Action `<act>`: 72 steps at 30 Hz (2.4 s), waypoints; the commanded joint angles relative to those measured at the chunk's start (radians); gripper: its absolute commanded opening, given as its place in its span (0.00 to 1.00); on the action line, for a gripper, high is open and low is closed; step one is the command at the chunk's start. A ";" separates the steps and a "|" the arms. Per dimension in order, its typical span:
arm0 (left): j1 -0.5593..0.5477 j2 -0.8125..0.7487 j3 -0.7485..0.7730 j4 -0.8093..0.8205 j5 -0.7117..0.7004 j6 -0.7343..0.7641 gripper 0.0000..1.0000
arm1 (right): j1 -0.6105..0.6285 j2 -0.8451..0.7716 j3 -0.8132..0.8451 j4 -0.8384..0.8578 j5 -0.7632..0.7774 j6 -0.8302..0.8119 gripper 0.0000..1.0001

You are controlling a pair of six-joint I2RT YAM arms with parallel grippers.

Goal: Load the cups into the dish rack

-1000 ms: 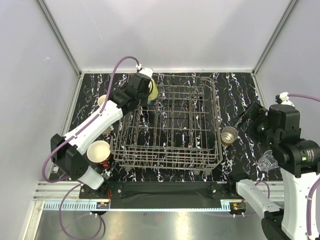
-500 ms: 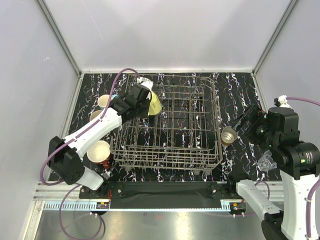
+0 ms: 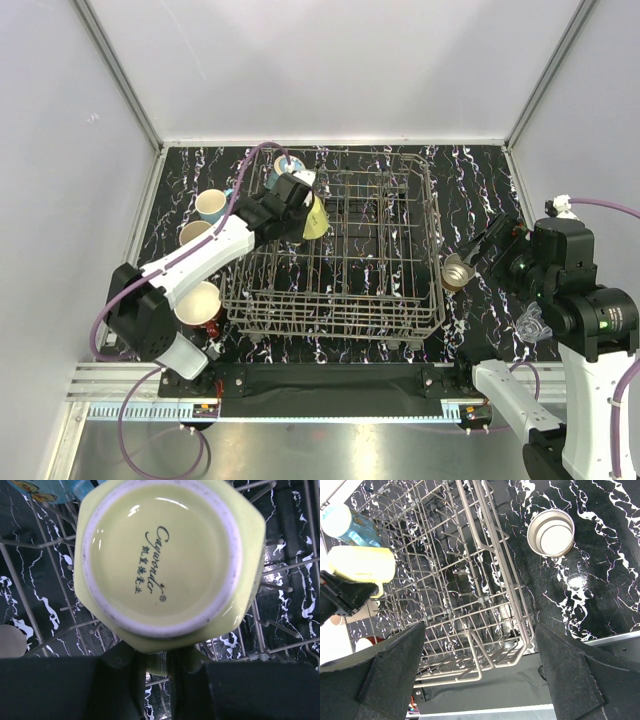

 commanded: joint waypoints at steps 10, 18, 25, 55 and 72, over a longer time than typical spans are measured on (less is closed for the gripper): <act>-0.006 0.081 0.028 0.057 -0.039 -0.052 0.00 | 0.002 -0.001 -0.022 0.011 -0.032 -0.003 0.98; -0.009 0.123 -0.001 0.072 -0.022 -0.093 0.16 | 0.002 -0.010 -0.046 0.016 -0.038 -0.017 0.98; -0.020 0.083 -0.027 0.046 -0.012 -0.102 0.61 | 0.002 -0.007 -0.065 0.024 -0.055 -0.043 0.98; 0.451 -0.307 0.229 -0.305 -0.173 -0.078 0.78 | 0.000 0.064 -0.132 -0.088 -0.074 -0.229 1.00; 0.576 -0.239 -0.009 -0.186 -0.001 -0.306 0.85 | 0.005 0.122 -0.059 -0.127 0.030 -0.161 1.00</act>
